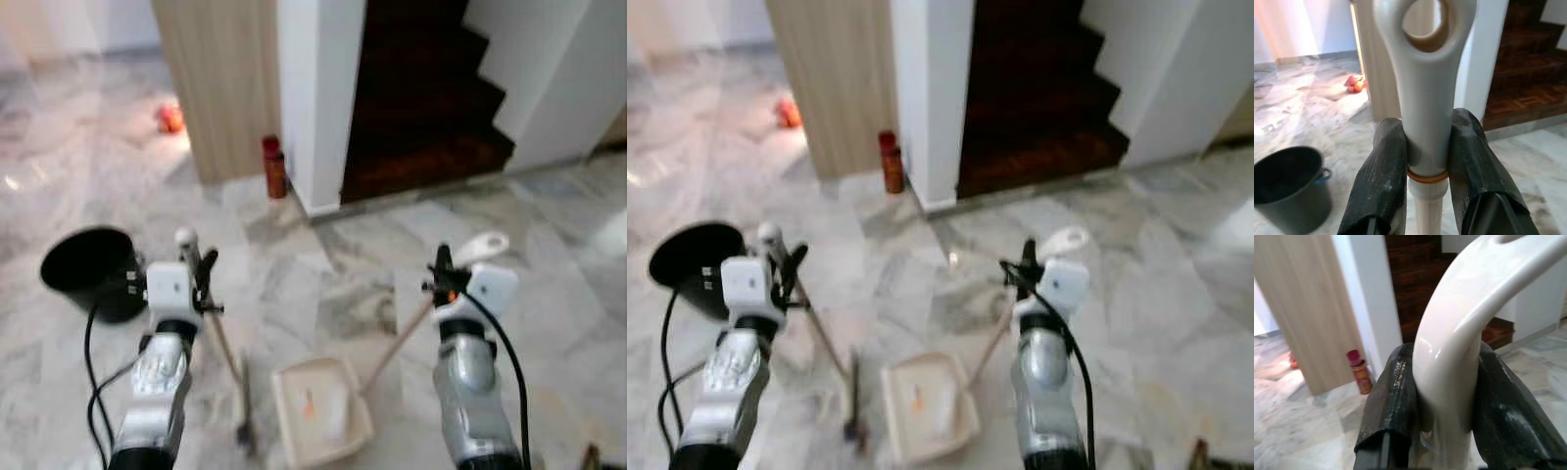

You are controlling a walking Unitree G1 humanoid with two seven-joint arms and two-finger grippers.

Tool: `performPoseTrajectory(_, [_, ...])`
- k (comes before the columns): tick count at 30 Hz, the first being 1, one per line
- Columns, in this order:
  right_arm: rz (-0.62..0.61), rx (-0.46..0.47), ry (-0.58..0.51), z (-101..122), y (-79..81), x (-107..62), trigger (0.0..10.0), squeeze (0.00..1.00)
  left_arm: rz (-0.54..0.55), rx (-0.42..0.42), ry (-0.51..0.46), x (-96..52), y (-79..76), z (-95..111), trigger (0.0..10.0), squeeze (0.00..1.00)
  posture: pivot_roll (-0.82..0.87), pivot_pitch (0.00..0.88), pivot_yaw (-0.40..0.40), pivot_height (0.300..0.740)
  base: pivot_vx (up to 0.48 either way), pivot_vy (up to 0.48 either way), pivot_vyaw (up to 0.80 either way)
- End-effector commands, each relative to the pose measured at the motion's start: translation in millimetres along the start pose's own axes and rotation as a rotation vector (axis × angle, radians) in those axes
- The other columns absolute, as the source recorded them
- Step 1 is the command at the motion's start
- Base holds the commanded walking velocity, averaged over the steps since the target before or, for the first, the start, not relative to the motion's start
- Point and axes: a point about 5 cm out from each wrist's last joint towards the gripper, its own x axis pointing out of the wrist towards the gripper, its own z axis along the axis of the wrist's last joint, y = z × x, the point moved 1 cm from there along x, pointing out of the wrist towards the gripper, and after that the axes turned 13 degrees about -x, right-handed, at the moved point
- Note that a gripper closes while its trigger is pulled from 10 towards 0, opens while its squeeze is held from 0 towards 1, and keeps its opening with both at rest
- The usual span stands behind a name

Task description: Sweep floor

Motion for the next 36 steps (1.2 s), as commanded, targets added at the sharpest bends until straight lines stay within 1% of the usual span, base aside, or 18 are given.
performPoseTrajectory(1, [-0.005, 0.045, -0.044, 11.0, 2.1, 4.4, 10.0, 0.0, -0.021, 0.007, -0.048, 5.0, -5.8, 10.8, 10.0, 0.0, 0.0, 0.089, 0.013, 0.74, 0.0, 0.48, 0.0])
performPoseTrajectory(23, [0.027, 0.058, -0.045, 11.3, 9.7, 3.3, 10.0, 0.0, -0.013, 0.016, -0.049, 4.4, -2.3, 13.5, 10.0, 0.0, 0.02, 0.097, 0.014, 0.74, 0.0, 0.48, 0.0])
performPoseTrajectory(36, [0.056, 0.039, -0.054, 12.9, 14.3, 2.8, 10.0, 0.0, -0.012, 0.017, -0.047, 3.4, -2.2, 13.5, 10.0, 0.0, 0.02, 0.1, 0.012, 0.74, 0.0, 0.48, 0.0])
